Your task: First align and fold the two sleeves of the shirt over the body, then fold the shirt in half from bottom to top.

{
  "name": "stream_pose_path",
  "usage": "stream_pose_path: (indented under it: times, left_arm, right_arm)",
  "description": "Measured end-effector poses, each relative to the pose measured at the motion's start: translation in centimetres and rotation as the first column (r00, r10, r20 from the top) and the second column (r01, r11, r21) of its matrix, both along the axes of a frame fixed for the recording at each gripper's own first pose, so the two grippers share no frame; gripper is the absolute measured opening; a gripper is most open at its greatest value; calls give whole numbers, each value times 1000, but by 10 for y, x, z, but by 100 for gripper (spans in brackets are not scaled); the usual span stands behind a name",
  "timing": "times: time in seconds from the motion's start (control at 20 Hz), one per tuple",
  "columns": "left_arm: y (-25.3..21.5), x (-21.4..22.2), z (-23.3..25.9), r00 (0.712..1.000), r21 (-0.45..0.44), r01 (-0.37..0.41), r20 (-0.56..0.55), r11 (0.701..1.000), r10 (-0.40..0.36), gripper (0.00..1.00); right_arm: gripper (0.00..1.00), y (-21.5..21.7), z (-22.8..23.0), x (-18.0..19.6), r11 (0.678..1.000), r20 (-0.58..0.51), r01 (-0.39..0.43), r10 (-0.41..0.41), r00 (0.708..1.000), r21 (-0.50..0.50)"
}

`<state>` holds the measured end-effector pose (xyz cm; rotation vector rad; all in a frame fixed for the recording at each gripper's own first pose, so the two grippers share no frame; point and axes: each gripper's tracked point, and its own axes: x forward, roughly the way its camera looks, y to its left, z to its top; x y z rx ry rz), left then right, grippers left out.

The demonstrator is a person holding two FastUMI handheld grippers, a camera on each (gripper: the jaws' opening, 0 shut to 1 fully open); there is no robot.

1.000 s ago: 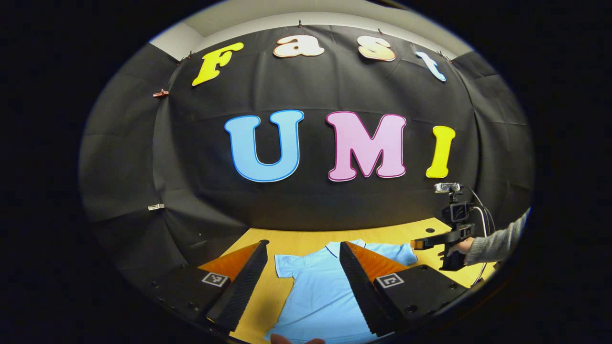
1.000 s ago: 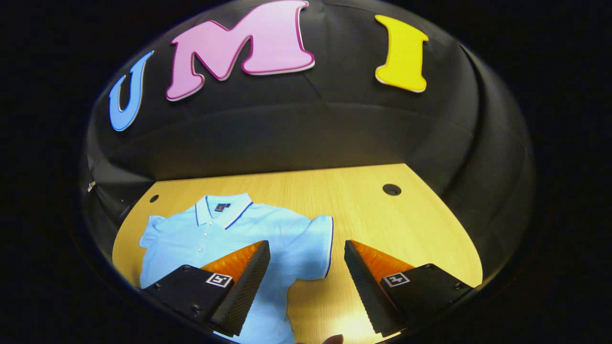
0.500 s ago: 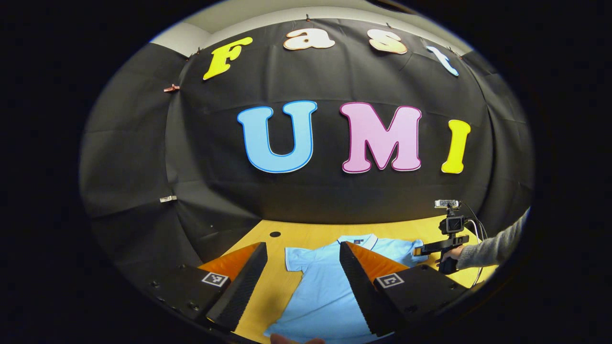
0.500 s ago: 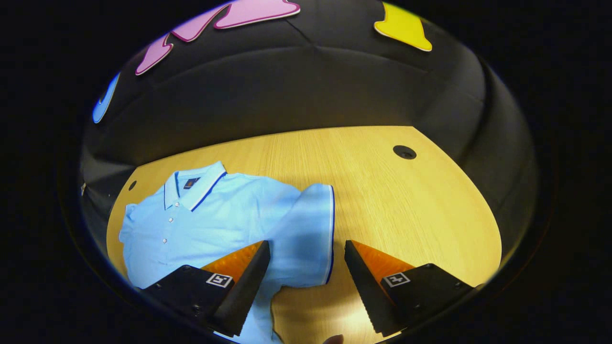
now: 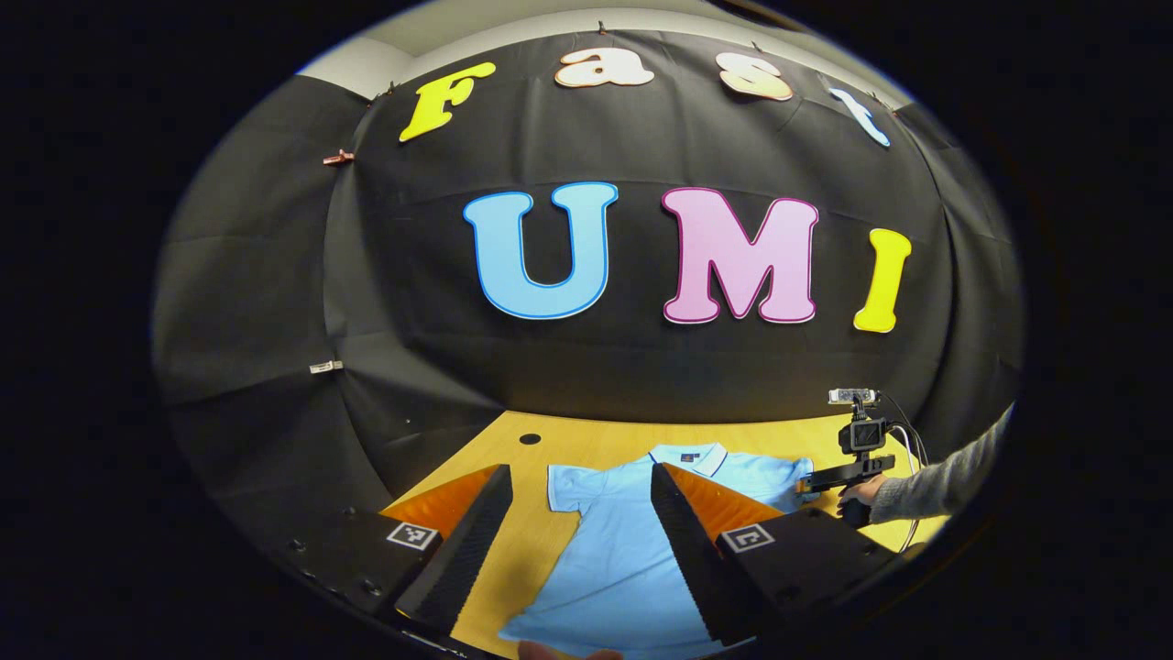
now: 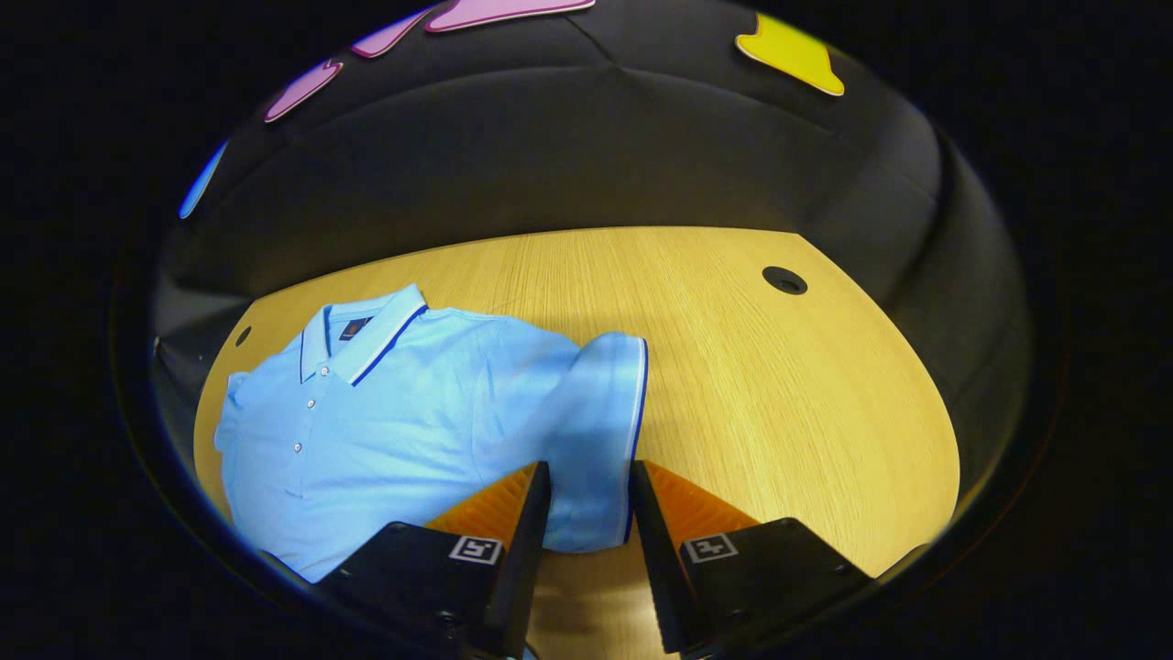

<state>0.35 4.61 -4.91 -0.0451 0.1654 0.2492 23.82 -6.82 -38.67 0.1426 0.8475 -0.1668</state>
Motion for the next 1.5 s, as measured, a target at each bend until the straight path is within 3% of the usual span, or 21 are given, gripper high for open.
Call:
stream_pose_path:
  times: [0.15, 0.2, 0.25, 0.3, 0.35, 0.4, 0.5, 0.95, 1.3, 1.4, 1.5]
  left_arm:
    - [4, -1, 0, 1000, 3, -3, 0, 1000, 3, 96]
    - [6, 0, 1, 1000, 2, -5, -1, 1000, 5, 96]
    - [7, -1, 1, 1000, 2, -6, -1, 1000, 6, 96]
    - [8, -3, 1, 1000, 4, -8, -2, 1000, 8, 96]
    - [10, -3, 1, 1000, 5, -9, -2, 1000, 9, 96]
    - [10, -3, 0, 1000, 6, -8, -4, 1000, 8, 96]
    - [11, -4, 0, 1000, 4, -4, -8, 1000, 4, 96]
    - [22, -7, -1, 1000, -1, 3, -3, 1000, -3, 96]
    - [42, -15, -4, 1000, -29, -25, 4, 999, 25, 96]
    - [47, -18, -7, 1000, -37, -31, 2, 999, 31, 96]
    - [49, -20, -10, 999, -39, -35, -8, 999, 35, 96]
  right_arm:
    - [39, 3, 0, 0, 999, -21, 22, -21, 1000, 24]
    - [30, 5, 0, 1, 999, -22, 19, -18, 1000, 35]
    - [30, 7, 2, 1, 999, -19, 16, -15, 1000, 48]
    - [17, 7, 1, 0, 998, -21, 16, -15, 1000, 55]
    - [18, 7, 3, 2, 998, -10, 14, -14, 1000, 57]
    - [8, 7, 2, 3, 998, -12, 6, -5, 1000, 55]
    - [5, 9, 4, 2, 999, -3, -16, 17, 1000, 33]
    - [5, 21, 38, 8, 998, 90, -67, 67, 994, -3]
    - [5, 84, 82, 24, 972, 172, -233, 233, 957, -20]
    - [5, 74, 65, 17, 980, 118, -190, 195, 974, -49]
    - [5, 38, 54, 10, 992, 104, -69, 80, 991, -101]
